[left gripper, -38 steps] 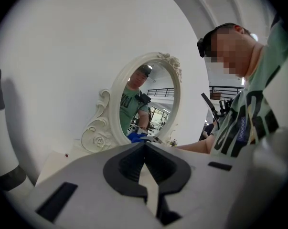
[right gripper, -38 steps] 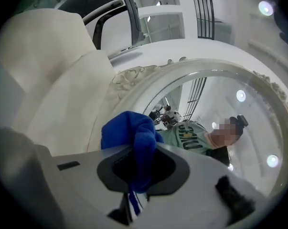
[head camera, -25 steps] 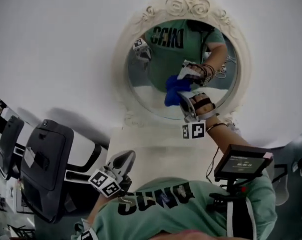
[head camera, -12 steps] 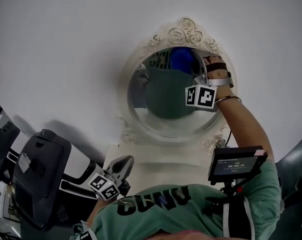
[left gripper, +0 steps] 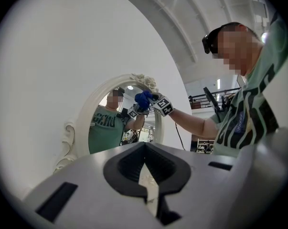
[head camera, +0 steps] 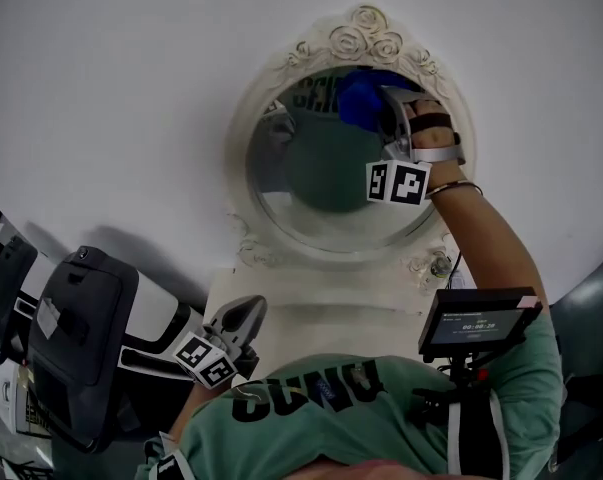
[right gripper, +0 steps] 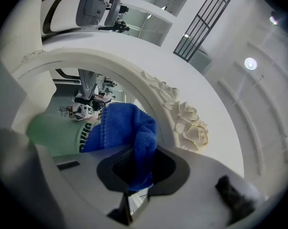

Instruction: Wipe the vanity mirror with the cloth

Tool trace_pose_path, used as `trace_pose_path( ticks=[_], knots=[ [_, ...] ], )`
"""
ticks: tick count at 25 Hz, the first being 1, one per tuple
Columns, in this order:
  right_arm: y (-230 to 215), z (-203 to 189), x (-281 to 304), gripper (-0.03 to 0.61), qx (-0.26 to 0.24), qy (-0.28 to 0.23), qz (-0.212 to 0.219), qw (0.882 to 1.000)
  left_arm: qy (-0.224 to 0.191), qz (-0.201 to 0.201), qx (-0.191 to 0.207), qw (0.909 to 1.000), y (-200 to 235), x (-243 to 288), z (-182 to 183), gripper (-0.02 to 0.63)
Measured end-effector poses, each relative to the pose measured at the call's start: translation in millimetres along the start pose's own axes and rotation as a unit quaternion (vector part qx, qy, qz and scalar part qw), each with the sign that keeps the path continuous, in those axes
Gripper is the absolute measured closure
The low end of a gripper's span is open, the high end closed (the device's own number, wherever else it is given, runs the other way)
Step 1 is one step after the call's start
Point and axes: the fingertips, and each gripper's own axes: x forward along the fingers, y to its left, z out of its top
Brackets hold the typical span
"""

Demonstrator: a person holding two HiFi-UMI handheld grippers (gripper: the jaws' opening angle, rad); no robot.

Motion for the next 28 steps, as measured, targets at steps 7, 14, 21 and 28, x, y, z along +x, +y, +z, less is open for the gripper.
trace_pose_path(
  ticks=[7, 14, 21, 28],
  knots=[
    [91, -1, -41, 0.532, 0.007, -0.013, 0.041, 0.999, 0.032, -0.002, -0.015, 0.9994, -1, 9, -19, 0.605],
    [228, -1, -111, 0.531, 0.025, -0.025, 0.141, 0.989, 0.068, 0.005, -0.050, 0.9964, -14, 6, -36, 0.604],
    [402, -11, -177, 0.531, 0.004, -0.034, 0.274, 0.961, 0.105, 0.029, -0.074, 0.9912, -2, 7, -66, 0.604],
    [438, -6, -193, 0.531, 0.038, -0.010, 0.334, 0.942, 0.105, 0.028, -0.067, 0.9918, -1, 2, -70, 0.604]
  ],
)
